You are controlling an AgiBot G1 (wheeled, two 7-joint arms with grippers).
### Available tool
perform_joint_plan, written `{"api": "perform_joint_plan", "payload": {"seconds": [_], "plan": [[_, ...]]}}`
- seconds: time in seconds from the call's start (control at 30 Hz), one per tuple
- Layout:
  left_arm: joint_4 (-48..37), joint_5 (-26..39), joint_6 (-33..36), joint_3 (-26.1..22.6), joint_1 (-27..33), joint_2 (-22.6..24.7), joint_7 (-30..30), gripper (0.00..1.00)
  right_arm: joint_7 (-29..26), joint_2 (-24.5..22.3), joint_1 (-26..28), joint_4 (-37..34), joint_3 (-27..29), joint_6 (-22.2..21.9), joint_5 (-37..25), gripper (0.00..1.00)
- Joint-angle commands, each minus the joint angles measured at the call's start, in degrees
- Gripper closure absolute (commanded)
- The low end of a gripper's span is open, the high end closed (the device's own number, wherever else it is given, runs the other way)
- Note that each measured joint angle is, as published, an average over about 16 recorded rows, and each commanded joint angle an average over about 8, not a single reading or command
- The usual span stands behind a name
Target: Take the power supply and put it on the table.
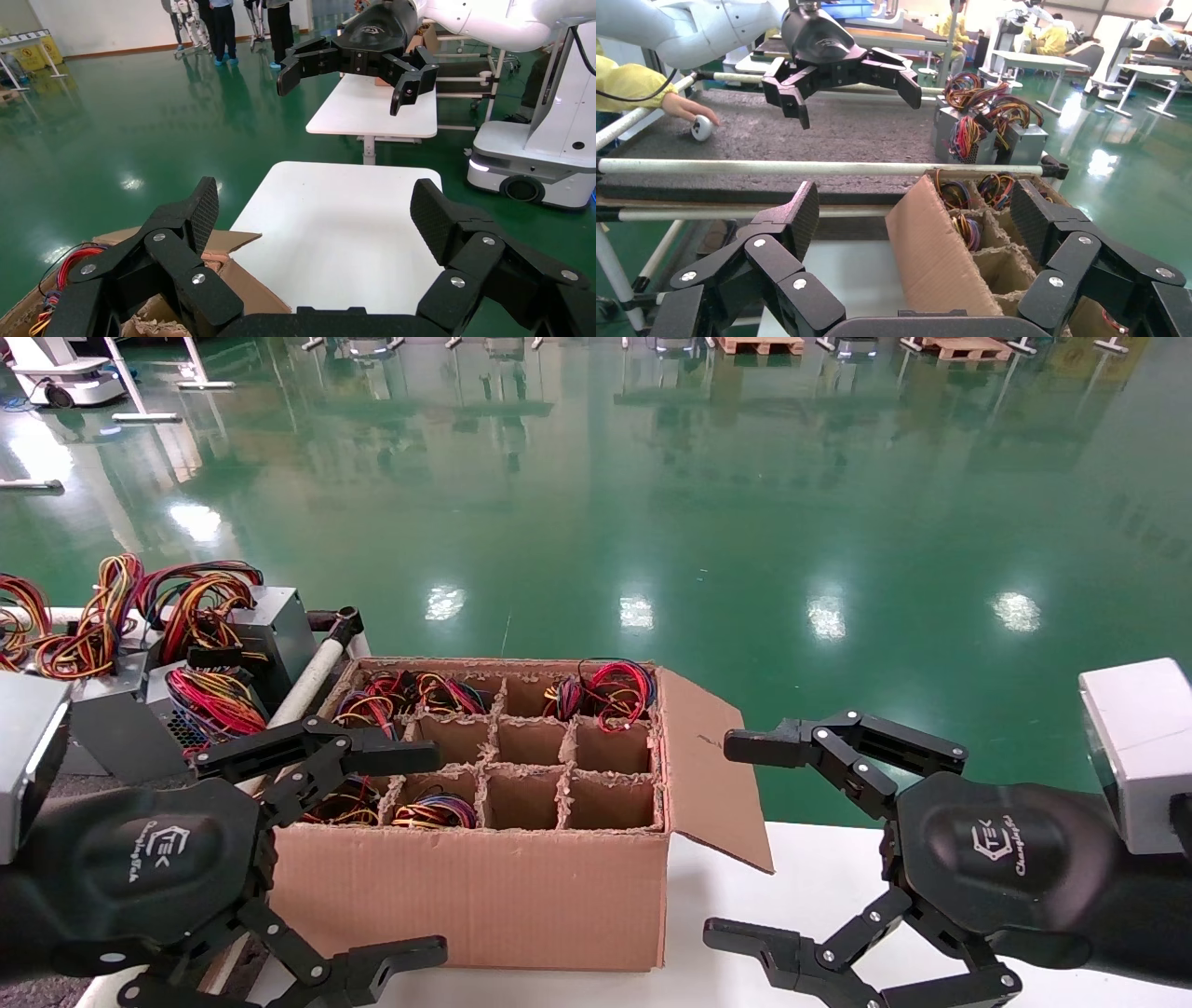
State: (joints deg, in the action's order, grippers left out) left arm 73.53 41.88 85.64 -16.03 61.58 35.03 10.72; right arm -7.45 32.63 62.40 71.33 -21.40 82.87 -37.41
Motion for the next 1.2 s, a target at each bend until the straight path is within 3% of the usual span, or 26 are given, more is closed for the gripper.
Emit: {"api": "perform_joint_plan", "payload": {"seconds": [0.03, 0.1, 0.13, 0.23, 0.3, 0.37, 0.4, 0.43, 0.5, 0.57, 0.63, 0.7, 0.73, 0.77, 0.8, 0.83, 0.9, 0.97, 1.03, 1.07, 1.1, 1.17, 1.2], "plan": [[-0.01, 0.0, -0.01, 0.0, 0.01, 0.0, 0.0, 0.0, 0.0, 0.0, 0.0, 0.0, 0.0, 0.0, 0.0, 0.0], [-0.01, 0.0, -0.01, 0.0, 0.01, 0.0, 0.0, 0.0, 0.0, 0.0, 0.0, 0.0, 0.0, 0.0, 0.0, 0.0], [-0.02, 0.0, -0.02, 0.0, 0.02, 0.0, 0.0, 0.0, 0.0, 0.0, 0.0, 0.0, 0.0, 0.0, 0.0, 0.07], [-0.02, 0.0, -0.02, 0.0, 0.02, 0.0, 0.0, 0.0, 0.0, 0.0, 0.0, 0.0, 0.0, 0.0, 0.0, 0.38], [-0.03, 0.0, -0.02, 0.0, 0.03, 0.0, 0.0, 0.0, 0.0, 0.0, 0.0, 0.0, 0.0, 0.0, 0.0, 0.47], [-0.03, 0.0, -0.02, 0.0, 0.03, 0.0, 0.0, 0.0, 0.0, 0.0, 0.0, 0.0, 0.0, 0.0, 0.0, 0.72], [-0.04, 0.0, -0.02, 0.0, 0.03, 0.0, 0.0, 0.0, 0.0, 0.0, 0.0, 0.0, 0.0, 0.0, 0.0, 0.77], [-0.04, 0.0, -0.02, 0.0, 0.03, 0.0, -0.01, 0.0, 0.0, 0.0, 0.0, 0.0, 0.0, 0.0, 0.0, 0.79], [-0.04, 0.0, -0.02, 0.0, 0.03, 0.0, -0.01, 0.0, 0.0, 0.0, 0.0, 0.0, 0.0, 0.0, 0.0, 0.65], [-0.04, 0.0, -0.02, 0.0, 0.03, 0.0, -0.01, 0.0, 0.0, 0.0, 0.0, 0.0, 0.0, 0.0, 0.0, 0.82], [-0.04, 0.0, -0.02, 0.0, 0.03, 0.0, -0.01, 0.0, 0.0, 0.0, 0.0, 0.0, 0.0, 0.0, 0.0, 0.82], [-0.04, 0.0, -0.02, 0.0, 0.03, 0.0, -0.01, 0.0, 0.0, 0.0, 0.0, 0.0, 0.0, 0.0, 0.0, 0.58], [-0.04, 0.0, -0.02, 0.0, 0.03, 0.0, -0.01, 0.0, 0.0, 0.0, 0.0, 0.0, 0.0, 0.0, 0.0, 0.63], [-0.04, 0.0, -0.02, 0.0, 0.03, 0.0, -0.01, 0.0, 0.0, 0.0, 0.0, 0.0, 0.0, 0.0, 0.0, 0.76], [-0.04, 0.0, -0.02, 0.0, 0.03, 0.0, -0.01, 0.0, 0.0, 0.0, 0.0, 0.0, 0.0, 0.0, 0.0, 0.76], [-0.04, 0.0, -0.02, 0.0, 0.03, 0.0, -0.01, 0.0, 0.0, 0.0, 0.0, 0.0, 0.0, 0.0, 0.0, 0.71], [-0.04, 0.0, -0.02, 0.0, 0.03, 0.0, -0.01, 0.0, 0.0, 0.0, 0.0, 0.0, 0.0, 0.0, 0.0, 0.47], [-0.04, 0.0, -0.02, 0.0, 0.03, 0.0, -0.01, 0.0, 0.0, 0.0, 0.0, 0.0, 0.0, 0.0, 0.0, 0.7], [-0.04, 0.0, -0.02, 0.0, 0.03, 0.0, -0.01, 0.0, 0.0, 0.0, 0.0, 0.0, 0.0, 0.0, 0.0, 0.7], [-0.04, 0.0, -0.02, 0.0, 0.03, 0.0, -0.01, 0.0, 0.0, 0.0, 0.0, 0.0, 0.0, 0.0, 0.0, 0.58], [-0.04, 0.0, -0.02, 0.0, 0.03, 0.0, -0.01, 0.0, 0.0, 0.0, 0.0, 0.0, 0.0, 0.0, 0.0, 0.55], [-0.04, 0.0, -0.02, 0.0, 0.03, 0.0, -0.01, 0.0, 0.0, 0.0, 0.0, 0.0, 0.0, 0.0, 0.0, 0.8], [-0.04, 0.0, -0.02, 0.0, 0.03, 0.0, -0.01, 0.0, 0.0, 0.0, 0.0, 0.0, 0.0, 0.0, 0.0, 0.8]]}}
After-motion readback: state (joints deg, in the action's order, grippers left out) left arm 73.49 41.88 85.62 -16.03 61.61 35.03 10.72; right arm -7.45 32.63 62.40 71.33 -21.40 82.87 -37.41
